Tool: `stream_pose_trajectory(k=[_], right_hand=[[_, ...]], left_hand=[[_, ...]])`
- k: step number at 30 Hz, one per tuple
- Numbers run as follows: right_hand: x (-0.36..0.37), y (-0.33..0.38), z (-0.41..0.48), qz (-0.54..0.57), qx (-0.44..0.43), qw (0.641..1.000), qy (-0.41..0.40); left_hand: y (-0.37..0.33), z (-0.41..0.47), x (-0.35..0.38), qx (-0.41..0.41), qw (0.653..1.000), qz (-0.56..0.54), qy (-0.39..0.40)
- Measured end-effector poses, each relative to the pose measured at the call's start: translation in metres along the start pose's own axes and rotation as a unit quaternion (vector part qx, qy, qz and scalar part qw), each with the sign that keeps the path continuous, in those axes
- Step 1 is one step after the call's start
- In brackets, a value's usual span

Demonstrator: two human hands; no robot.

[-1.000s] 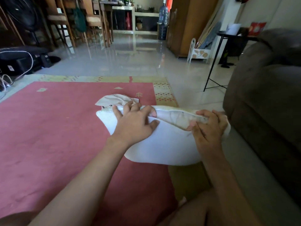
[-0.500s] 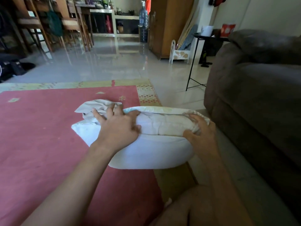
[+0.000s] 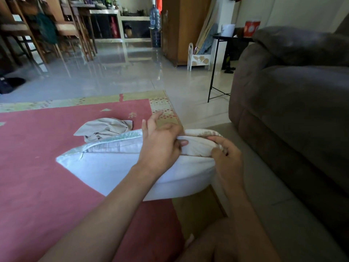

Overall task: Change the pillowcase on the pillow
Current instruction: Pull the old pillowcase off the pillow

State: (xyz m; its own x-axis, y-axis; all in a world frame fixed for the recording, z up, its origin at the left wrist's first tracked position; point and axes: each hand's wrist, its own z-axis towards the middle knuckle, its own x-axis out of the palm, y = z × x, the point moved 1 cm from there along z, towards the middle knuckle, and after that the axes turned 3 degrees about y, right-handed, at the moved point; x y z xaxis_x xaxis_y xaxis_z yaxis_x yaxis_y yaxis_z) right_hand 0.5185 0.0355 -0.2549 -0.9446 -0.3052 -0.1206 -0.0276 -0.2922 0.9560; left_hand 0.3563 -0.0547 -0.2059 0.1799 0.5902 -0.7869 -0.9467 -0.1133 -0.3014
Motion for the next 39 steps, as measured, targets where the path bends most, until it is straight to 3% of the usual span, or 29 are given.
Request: stream_pose_trajectory(k=[4, 13, 15, 17, 21, 23, 26, 28, 31, 36, 39], right_hand=[[0.003, -0.021, 0.002, -0.001, 0.009, 0.999, 0.041], [0.014, -0.064, 0.025, -0.033, 0.141, 0.986, 0.085], [0.013, -0.072, 0.024, -0.13, 0.099, 0.985, 0.047], [0.017, -0.073, 0.012, -0.251, -0.007, 0.968, -0.002], [0.024, -0.023, -0.006, -0.131, -0.222, 0.964, -0.059], [0.033, 0.006, -0.006, -0.194, -0.302, 0.934, -0.01], [0.049, 0.02, -0.003, -0.394, -0.28, 0.875, 0.007], [0.05, 0.022, -0.003, -0.44, -0.246, 0.864, -0.006], [0.052, 0.033, -0.002, -0.446, -0.228, 0.866, -0.01], [0.109, 0.061, -0.029, -0.454, -0.353, 0.811, 0.112], [0.144, 0.069, -0.043, -0.427, -0.377, 0.802, 0.179]], left_hand=[[0.029, 0.003, -0.009, -0.011, 0.996, -0.038, -0.076], [0.037, 0.005, -0.016, -0.109, 0.983, -0.113, -0.097], [0.035, 0.009, -0.01, -0.131, 0.979, -0.125, -0.093], [0.034, 0.012, -0.006, -0.13, 0.978, -0.136, -0.09], [0.045, 0.008, -0.009, -0.122, 0.985, -0.102, -0.06], [0.048, 0.002, -0.012, -0.092, 0.991, -0.091, -0.022], [0.05, -0.012, -0.027, -0.054, 0.996, -0.071, -0.013], [0.064, -0.03, -0.045, -0.068, 0.997, -0.012, -0.022], [0.092, -0.066, -0.074, -0.139, 0.987, 0.033, -0.071], [0.112, -0.096, -0.099, -0.186, 0.963, -0.001, -0.192], [0.131, -0.101, -0.105, -0.26, 0.956, -0.073, -0.114]])
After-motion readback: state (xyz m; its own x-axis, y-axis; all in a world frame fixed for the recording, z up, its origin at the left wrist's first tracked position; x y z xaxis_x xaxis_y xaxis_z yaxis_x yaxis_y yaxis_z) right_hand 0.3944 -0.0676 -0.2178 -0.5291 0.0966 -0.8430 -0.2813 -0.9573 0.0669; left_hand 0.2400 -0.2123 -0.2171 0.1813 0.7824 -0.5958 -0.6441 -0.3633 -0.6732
